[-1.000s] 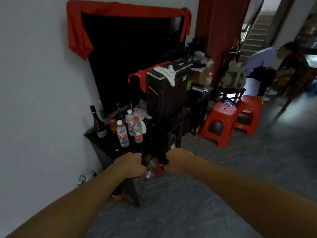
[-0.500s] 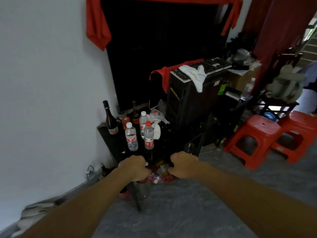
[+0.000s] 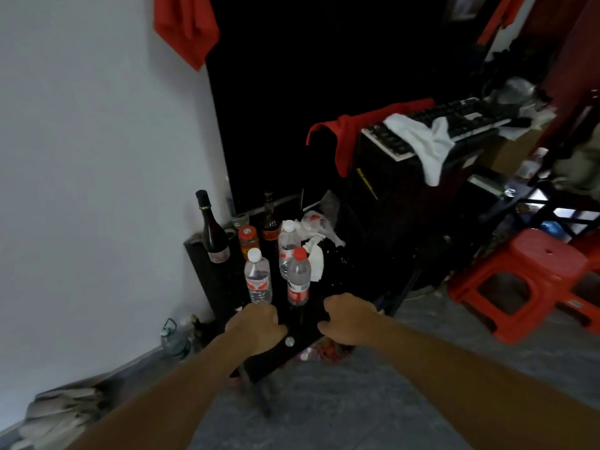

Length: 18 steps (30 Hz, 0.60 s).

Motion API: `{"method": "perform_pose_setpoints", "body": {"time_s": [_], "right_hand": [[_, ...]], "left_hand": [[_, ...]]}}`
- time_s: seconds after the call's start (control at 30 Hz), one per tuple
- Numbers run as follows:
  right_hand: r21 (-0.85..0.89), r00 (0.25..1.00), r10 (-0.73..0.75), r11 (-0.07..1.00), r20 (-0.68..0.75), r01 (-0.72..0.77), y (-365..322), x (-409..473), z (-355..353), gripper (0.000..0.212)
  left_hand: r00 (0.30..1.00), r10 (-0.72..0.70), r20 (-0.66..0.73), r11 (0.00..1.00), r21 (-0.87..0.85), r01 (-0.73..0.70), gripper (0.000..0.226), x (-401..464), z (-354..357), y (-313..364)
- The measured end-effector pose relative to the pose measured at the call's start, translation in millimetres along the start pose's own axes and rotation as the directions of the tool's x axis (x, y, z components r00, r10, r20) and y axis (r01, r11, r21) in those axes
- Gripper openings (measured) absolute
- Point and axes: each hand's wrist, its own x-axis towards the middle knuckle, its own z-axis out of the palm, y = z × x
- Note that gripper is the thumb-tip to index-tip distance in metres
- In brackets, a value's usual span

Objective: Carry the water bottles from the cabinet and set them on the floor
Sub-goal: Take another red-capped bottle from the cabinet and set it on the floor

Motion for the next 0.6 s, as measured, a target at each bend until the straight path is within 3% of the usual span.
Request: {"method": "perform_pose_setpoints", "body": {"time_s": [0.1, 0.2, 0.37, 0.43, 0.53, 0.6], "right_hand": [[0.022, 0.999, 0.034, 0.999, -0.027, -0.033, 2, 34, 4, 0.027], [0.067, 0.996, 0.066, 0.996, -0.059, -0.062, 4, 62, 14, 0.028], [0.148, 0.987, 0.117, 0.984, -0.109, -0.1, 10, 96, 30, 0.044], [0.217, 0.978, 0.135, 0.971, -0.159, -0.099, 13, 106, 34, 0.047], [0.332, 0.959, 0.16, 0.94, -0.233, -0.076, 17, 121, 40, 0.055], [0.414, 0.948, 0.17, 0.909, -0.269, -0.045, 17, 133, 43, 0.059]], "left_hand": [[0.997, -0.07, -0.032, 0.947, -0.317, 0.057, 0.021, 29, 7, -9], [0.981, -0.193, -0.002, 0.793, -0.589, 0.155, 0.021, 52, 20, -15], [0.96, -0.275, 0.056, 0.598, -0.772, 0.216, 0.007, 76, 41, -21], [0.948, -0.3, 0.107, 0.476, -0.845, 0.246, 0.005, 84, 47, -22], [0.926, -0.324, 0.195, 0.247, -0.927, 0.281, 0.018, 95, 56, -23], [0.913, -0.337, 0.228, 0.165, -0.941, 0.296, 0.027, 102, 64, -24]]}}
